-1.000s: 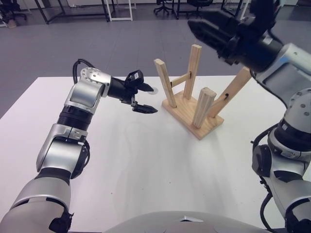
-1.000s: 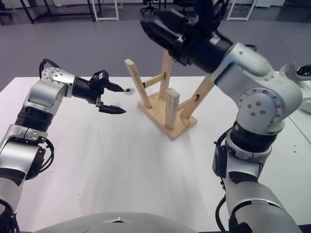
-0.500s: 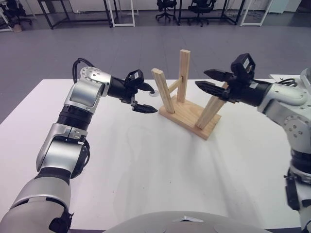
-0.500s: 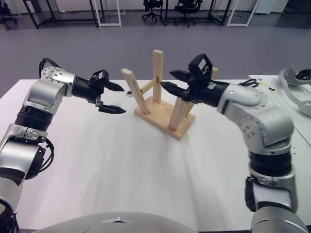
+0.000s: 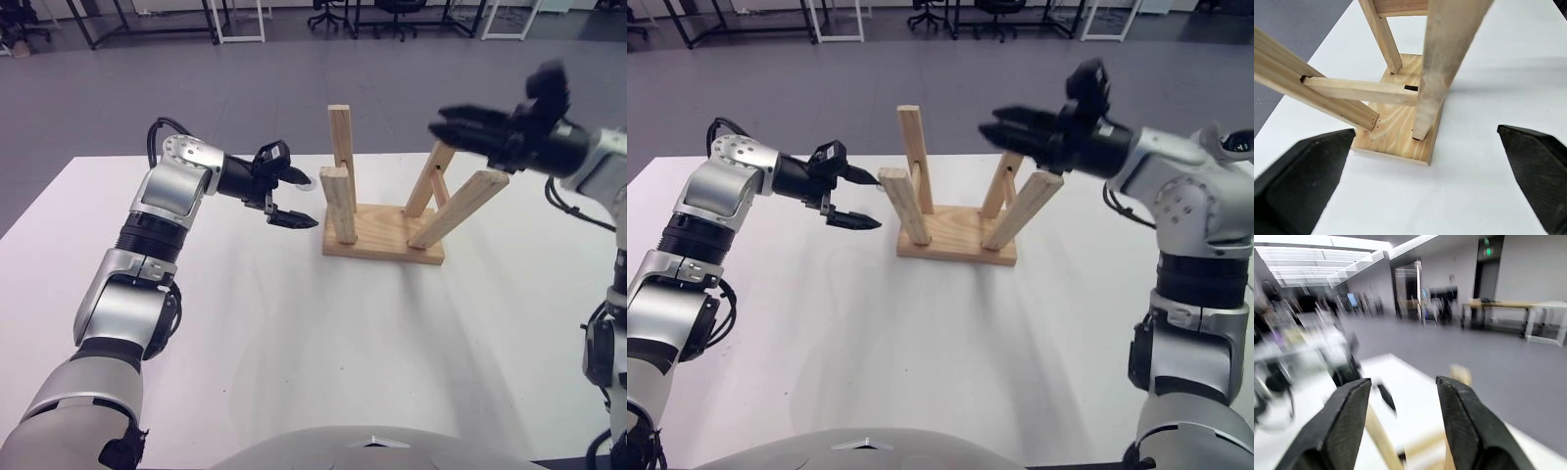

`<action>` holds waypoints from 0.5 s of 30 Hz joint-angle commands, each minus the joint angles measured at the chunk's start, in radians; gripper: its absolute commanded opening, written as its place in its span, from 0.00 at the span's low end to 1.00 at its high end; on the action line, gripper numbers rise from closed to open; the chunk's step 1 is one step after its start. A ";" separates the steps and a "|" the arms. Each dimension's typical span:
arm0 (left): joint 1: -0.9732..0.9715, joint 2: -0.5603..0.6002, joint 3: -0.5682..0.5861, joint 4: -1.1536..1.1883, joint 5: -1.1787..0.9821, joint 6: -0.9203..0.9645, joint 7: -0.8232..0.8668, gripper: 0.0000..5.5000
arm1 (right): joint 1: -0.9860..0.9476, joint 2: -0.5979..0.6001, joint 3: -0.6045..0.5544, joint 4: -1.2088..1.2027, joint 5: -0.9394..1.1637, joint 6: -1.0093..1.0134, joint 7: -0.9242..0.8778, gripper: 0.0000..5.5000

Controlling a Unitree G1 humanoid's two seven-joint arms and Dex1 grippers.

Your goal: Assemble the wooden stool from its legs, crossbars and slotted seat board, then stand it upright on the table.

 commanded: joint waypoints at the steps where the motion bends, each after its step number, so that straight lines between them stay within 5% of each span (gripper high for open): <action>1: 0.082 0.014 0.050 0.044 -0.003 -0.128 0.034 0.97 | -0.010 -0.022 -0.088 0.027 0.057 0.037 -0.042 0.45; 10: 0.220 -0.007 0.100 0.223 0.024 -0.458 0.106 0.97 | 0.546 -0.293 -0.198 0.161 -0.174 -0.172 0.373 0.45; 15: 0.167 -0.099 0.089 0.346 0.029 -0.576 0.077 0.97 | 0.649 -0.256 0.065 0.105 -0.433 -0.365 0.357 0.45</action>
